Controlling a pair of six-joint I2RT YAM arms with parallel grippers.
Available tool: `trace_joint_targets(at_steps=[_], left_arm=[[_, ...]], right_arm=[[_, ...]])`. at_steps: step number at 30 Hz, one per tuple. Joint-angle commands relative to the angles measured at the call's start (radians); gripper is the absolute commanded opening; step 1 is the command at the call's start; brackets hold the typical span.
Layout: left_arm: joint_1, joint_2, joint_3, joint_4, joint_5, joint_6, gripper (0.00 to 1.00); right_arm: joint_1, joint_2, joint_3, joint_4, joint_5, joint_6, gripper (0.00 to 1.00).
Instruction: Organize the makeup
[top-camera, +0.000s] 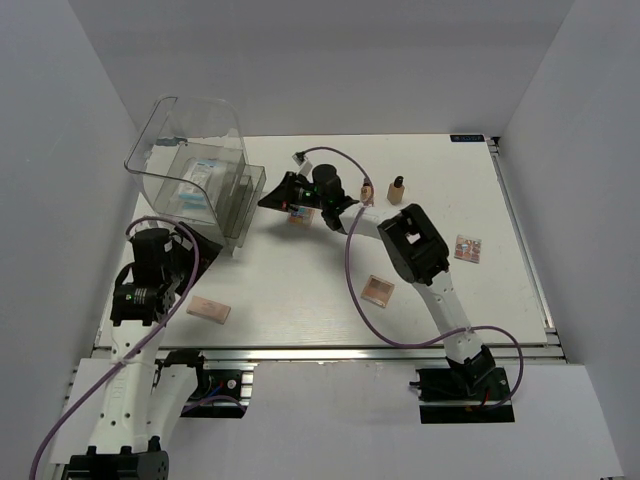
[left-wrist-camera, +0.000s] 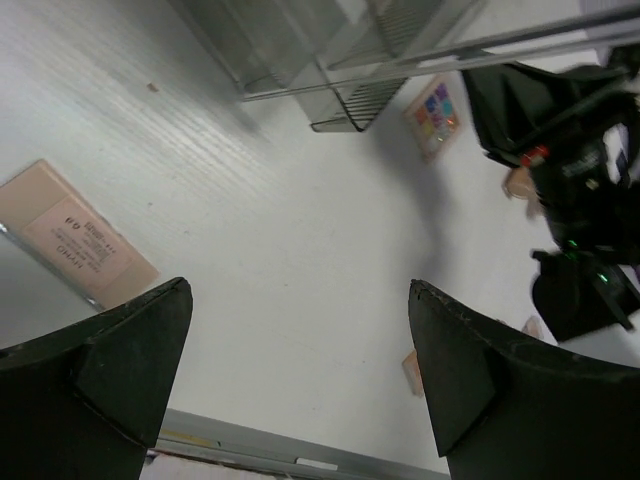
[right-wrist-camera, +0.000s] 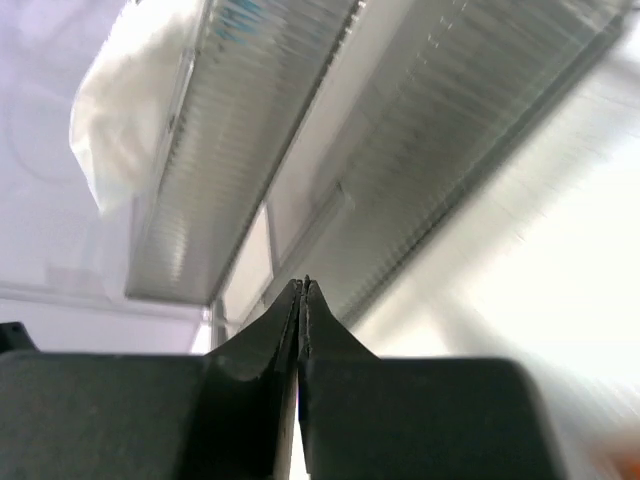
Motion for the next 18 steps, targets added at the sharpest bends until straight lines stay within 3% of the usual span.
trace_joint_targets(at_steps=[1, 4, 12, 18], left_arm=[[-0.003, -0.014, -0.054, -0.057, -0.079, -0.06, 0.98], [-0.001, -0.013, -0.1, -0.093, -0.093, -0.106, 0.98], [-0.001, 0.069, -0.151, -0.164, -0.171, -0.161, 0.91], [-0.003, 0.098, -0.212, -0.152, -0.23, -0.19, 0.87]], right_arm=[[-0.027, -0.1, -0.081, 0.05, -0.023, -0.09, 0.0], [-0.038, -0.128, -0.133, 0.047, -0.036, -0.097, 0.03], [-0.043, -0.174, -0.147, 0.0, -0.072, -0.169, 0.42], [-0.043, -0.244, -0.123, -0.192, -0.118, -0.429, 0.51]])
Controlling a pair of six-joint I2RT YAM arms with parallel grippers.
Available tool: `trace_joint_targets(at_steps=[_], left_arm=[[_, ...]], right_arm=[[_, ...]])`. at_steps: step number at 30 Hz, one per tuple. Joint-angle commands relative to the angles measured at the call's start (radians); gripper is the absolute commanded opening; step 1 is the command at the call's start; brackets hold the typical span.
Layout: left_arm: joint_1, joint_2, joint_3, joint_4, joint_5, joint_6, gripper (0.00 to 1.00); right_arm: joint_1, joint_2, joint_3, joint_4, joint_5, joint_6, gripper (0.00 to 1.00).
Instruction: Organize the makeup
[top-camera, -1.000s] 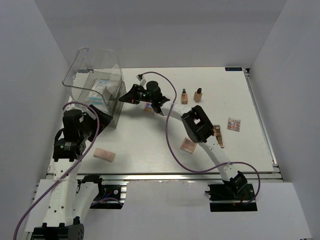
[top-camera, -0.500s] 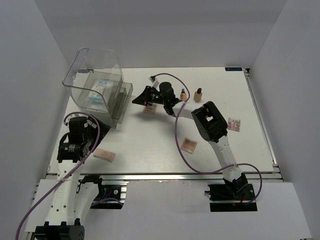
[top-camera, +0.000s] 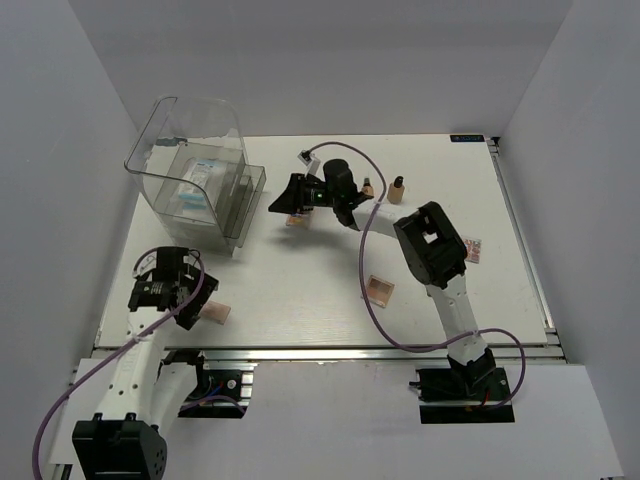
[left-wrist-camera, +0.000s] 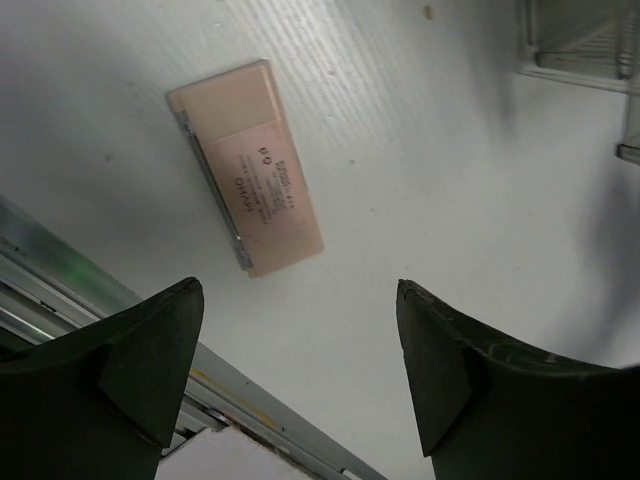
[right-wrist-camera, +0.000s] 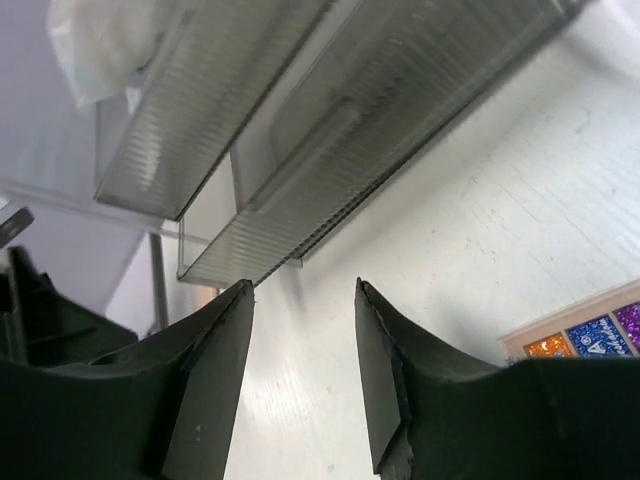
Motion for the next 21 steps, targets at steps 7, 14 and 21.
trace_joint_targets(at_steps=[7, 14, 21], left_arm=[[-0.001, 0.115, -0.05, 0.062, -0.075, -0.042, 0.85], [-0.003, 0.172, -0.004, 0.171, 0.031, 0.067, 0.8], [-0.001, 0.019, -0.098, 0.318, 0.18, 0.138, 0.63]], right_arm=[[-0.011, -0.249, -0.105, -0.136, -0.056, -0.378, 0.52], [-0.084, -0.401, -0.139, -0.398, 0.215, -0.577, 0.53], [-0.178, -0.354, 0.038, -0.748, 0.735, -0.682, 0.69]])
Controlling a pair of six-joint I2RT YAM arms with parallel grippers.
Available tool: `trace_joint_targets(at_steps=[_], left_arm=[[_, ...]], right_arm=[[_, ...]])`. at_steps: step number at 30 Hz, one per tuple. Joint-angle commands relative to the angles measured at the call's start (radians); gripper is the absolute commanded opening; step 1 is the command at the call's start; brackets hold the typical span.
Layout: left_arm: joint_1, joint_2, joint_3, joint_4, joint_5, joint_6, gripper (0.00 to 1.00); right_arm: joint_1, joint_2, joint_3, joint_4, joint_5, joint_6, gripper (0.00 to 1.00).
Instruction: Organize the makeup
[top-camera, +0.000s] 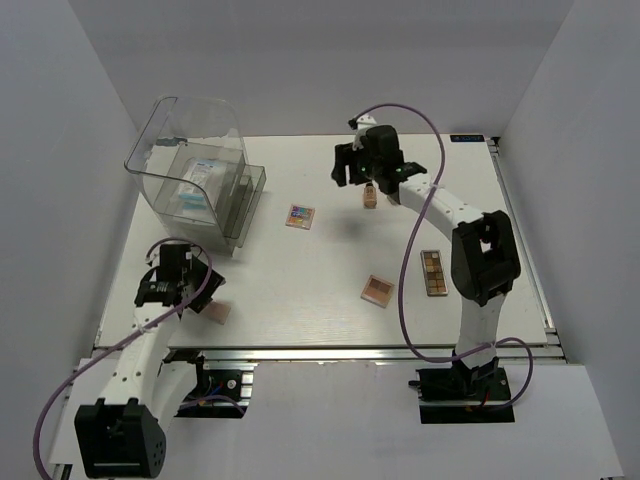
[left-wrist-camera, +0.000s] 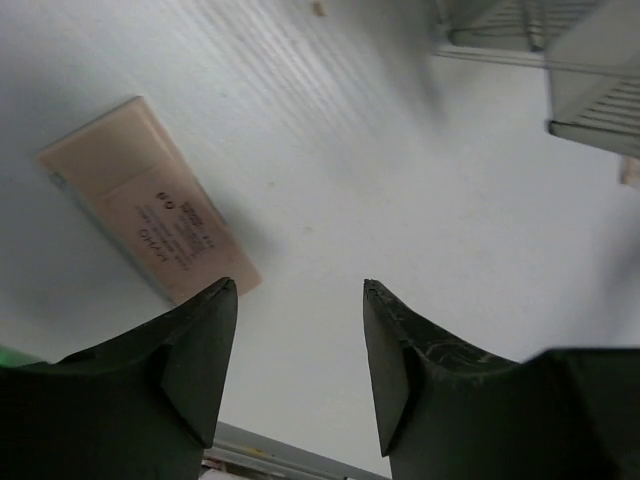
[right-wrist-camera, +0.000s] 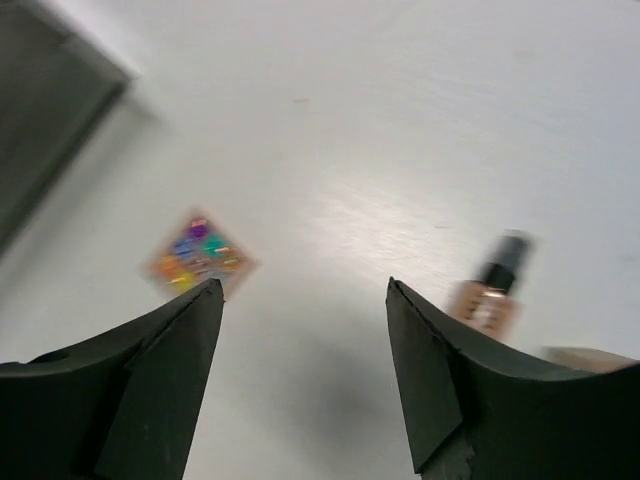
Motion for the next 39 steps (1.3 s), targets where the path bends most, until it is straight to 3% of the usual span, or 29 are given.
trace_joint_targets(at_steps=[1, 4, 9, 15, 31, 39], left_arm=[[-0.001, -0.09, -0.039, 0.096, 0.098, 0.045, 0.63], [-0.003, -0.149, -0.056, 0.117, 0.118, 0.049, 0.66], [-0.001, -0.167, -0.033, 0.11, 0.111, 0.062, 0.7], [-0.003, -0.19, -0.025, 0.094, 0.103, 0.054, 0.71], [-0.003, -0.167, -0.008, 0.094, 0.085, 0.056, 0.74], [-0.001, -0.18, -0.002, 0.082, 0.077, 0.049, 0.74]], right_arm=[[-0.05, 0.038, 0.109, -0.184, 0.269, -0.107, 0.72], [-0.072, 0.128, 0.224, -0.229, 0.344, -0.142, 0.84], [-0.09, 0.286, 0.442, -0.359, 0.343, -0.142, 0.82], [-0.09, 0.348, 0.444, -0.345, 0.364, -0.193, 0.75], [-0.09, 0.366, 0.346, -0.368, 0.35, -0.157, 0.75], [-0.091, 0.377, 0.326, -0.392, 0.3, -0.13, 0.64]])
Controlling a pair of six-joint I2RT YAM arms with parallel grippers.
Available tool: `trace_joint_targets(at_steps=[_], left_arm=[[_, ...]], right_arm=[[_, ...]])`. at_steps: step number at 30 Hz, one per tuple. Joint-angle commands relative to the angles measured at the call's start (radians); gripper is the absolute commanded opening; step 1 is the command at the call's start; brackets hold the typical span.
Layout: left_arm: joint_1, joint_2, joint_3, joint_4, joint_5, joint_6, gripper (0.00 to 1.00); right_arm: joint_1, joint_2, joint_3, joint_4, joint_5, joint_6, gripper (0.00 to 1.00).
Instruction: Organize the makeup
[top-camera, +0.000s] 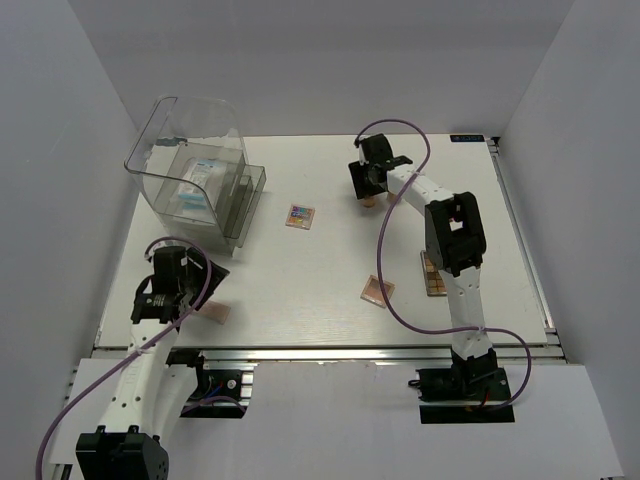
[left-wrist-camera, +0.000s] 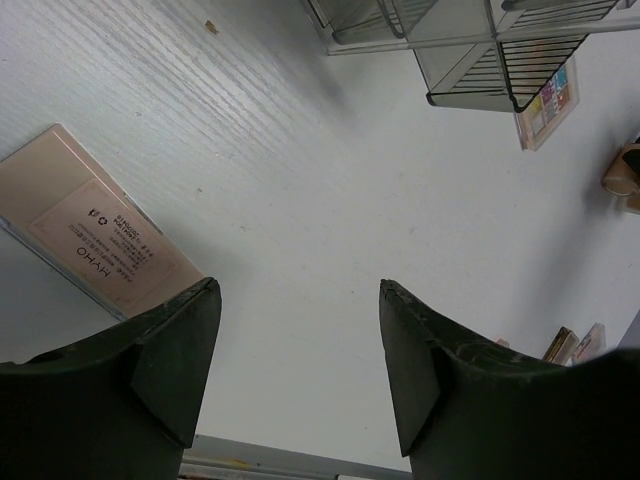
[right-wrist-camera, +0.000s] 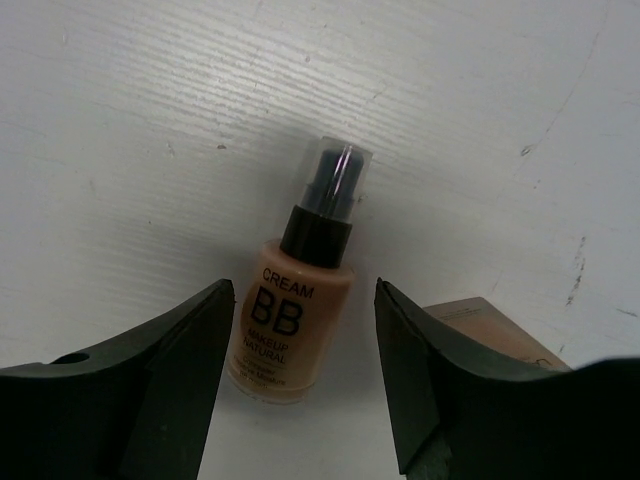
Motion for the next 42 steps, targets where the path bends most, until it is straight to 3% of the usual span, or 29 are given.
trace_joint_targets(at_steps=[1, 4, 7, 14, 20, 25, 26, 29, 32, 38, 42], left_arm=[[-0.001, -0.014, 0.044, -0.006, -0.015, 0.0, 0.74], [-0.003, -0.014, 0.054, -0.006, -0.017, 0.002, 0.74], [-0.001, -0.012, 0.067, -0.006, -0.018, 0.006, 0.74], [-0.001, -0.024, 0.094, 0.0, -0.023, 0.014, 0.74], [-0.003, -0.052, 0.128, -0.006, -0.028, 0.025, 0.74], [-0.003, -0.083, 0.145, -0.01, -0.064, 0.023, 0.74], [-0.001, -0.09, 0.151, -0.015, -0.074, 0.023, 0.74], [-0.003, -0.106, 0.16, -0.03, -0.084, 0.022, 0.74], [-0.003, -0.116, 0.177, -0.055, -0.095, 0.02, 0.74], [-0.003, -0.139, 0.218, -0.119, -0.126, 0.022, 0.74], [-0.003, -0.155, 0.248, -0.167, -0.143, 0.031, 0.74]], right_arm=[[0.002, 0.008, -0.015, -0.021, -0.03, 0.028, 0.64], [0.002, 0.01, -0.024, -0.029, -0.053, 0.031, 0.6], [0.002, 0.004, -0.03, -0.034, -0.096, 0.028, 0.48], [0.008, -0.084, -0.062, 0.053, -0.264, -0.027, 0.0], [0.034, -0.2, -0.113, 0.19, -0.47, -0.006, 0.0], [0.061, -0.216, -0.084, 0.28, -0.628, 0.305, 0.0], [0.084, -0.219, -0.089, 0.334, -0.637, 0.433, 0.0], [0.136, -0.216, -0.113, 0.45, -0.639, 0.69, 0.0], [0.198, -0.173, -0.074, 0.498, -0.605, 0.828, 0.0], [0.285, -0.081, 0.04, 0.642, -0.481, 1.01, 0.0], [0.311, 0.008, 0.18, 0.627, -0.446, 1.045, 0.0]])
